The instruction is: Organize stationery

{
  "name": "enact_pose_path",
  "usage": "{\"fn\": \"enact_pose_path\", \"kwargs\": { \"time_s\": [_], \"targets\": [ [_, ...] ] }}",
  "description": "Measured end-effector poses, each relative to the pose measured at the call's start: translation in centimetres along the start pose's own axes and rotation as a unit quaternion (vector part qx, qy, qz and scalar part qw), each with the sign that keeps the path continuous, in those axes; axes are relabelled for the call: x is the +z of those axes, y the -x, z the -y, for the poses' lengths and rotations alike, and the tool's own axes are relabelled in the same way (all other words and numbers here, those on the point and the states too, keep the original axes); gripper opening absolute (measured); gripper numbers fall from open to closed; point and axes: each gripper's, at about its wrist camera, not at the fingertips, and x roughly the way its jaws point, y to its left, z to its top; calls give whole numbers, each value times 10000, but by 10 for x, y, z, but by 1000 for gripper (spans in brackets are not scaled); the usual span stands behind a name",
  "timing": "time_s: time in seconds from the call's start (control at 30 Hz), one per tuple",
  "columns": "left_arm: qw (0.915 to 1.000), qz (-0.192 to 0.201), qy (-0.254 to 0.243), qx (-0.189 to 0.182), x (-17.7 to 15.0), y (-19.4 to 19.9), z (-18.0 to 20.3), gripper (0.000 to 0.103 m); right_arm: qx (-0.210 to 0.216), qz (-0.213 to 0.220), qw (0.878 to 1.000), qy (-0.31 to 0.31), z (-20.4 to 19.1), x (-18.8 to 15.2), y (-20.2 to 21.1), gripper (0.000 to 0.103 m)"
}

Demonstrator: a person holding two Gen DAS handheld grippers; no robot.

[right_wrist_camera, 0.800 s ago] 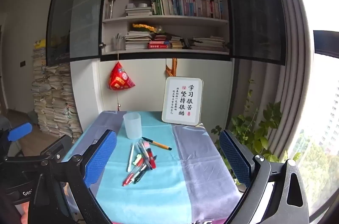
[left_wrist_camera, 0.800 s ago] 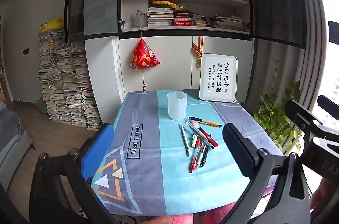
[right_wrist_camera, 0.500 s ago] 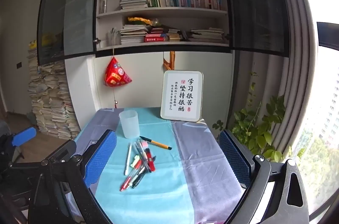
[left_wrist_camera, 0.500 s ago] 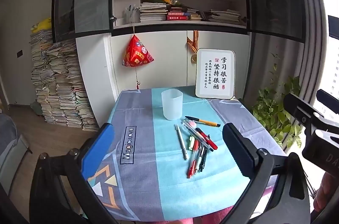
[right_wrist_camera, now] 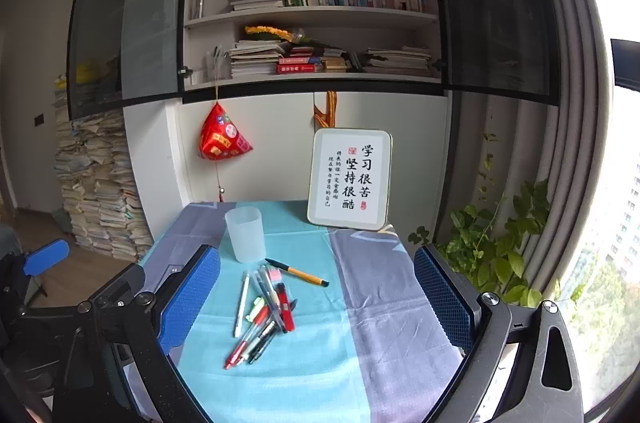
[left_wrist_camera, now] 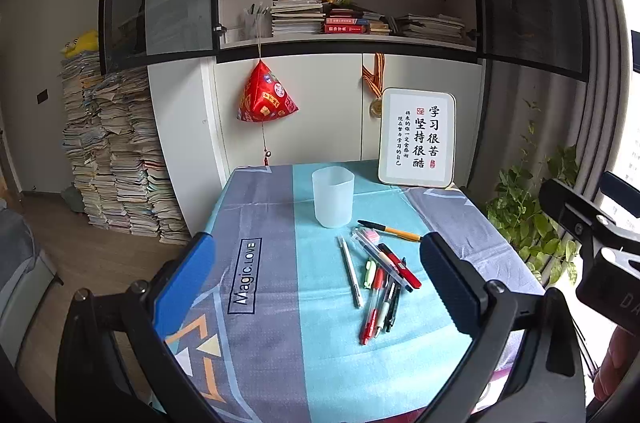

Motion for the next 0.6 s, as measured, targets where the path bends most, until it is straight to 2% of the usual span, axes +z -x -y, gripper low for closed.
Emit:
{"fn": "enact_pose_path", "kwargs": {
  "time_s": [0.6],
  "targets": [
    [10000,42,-19,-24,-2,6,3,101,47,60,10000,-6,1,0,4,98]
  ]
}}
